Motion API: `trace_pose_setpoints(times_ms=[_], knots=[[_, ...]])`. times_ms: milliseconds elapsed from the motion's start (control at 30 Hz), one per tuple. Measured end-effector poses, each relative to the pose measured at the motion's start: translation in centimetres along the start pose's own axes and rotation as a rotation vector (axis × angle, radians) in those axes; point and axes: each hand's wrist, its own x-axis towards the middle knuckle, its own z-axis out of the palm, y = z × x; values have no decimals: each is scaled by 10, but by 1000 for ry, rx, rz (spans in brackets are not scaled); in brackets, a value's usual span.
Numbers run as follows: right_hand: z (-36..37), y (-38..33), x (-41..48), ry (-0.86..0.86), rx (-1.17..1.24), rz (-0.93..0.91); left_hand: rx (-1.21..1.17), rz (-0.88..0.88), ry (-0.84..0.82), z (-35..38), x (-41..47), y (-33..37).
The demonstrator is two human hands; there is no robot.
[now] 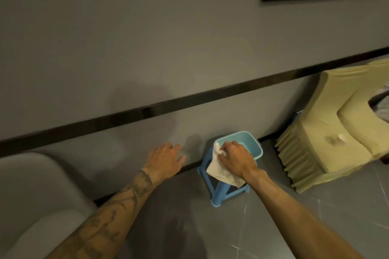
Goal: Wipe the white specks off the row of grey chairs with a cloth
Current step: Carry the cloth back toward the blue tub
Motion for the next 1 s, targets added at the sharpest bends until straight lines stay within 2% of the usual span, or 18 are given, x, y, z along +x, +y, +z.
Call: trace_pose_setpoints(times_ms=[267, 533, 700, 1000], knots=[[-24, 89, 112, -118, -13, -122, -70, -122, -23, 9, 103, 79], [20, 187, 234, -210, -52, -100, -109, -203, -104, 62, 223, 110], [86, 240, 296, -295, -156, -165, -116, -282, -152, 120, 286, 113], [270, 321, 401, -390, -259, -307, -144, -446, -219, 273, 385, 103]])
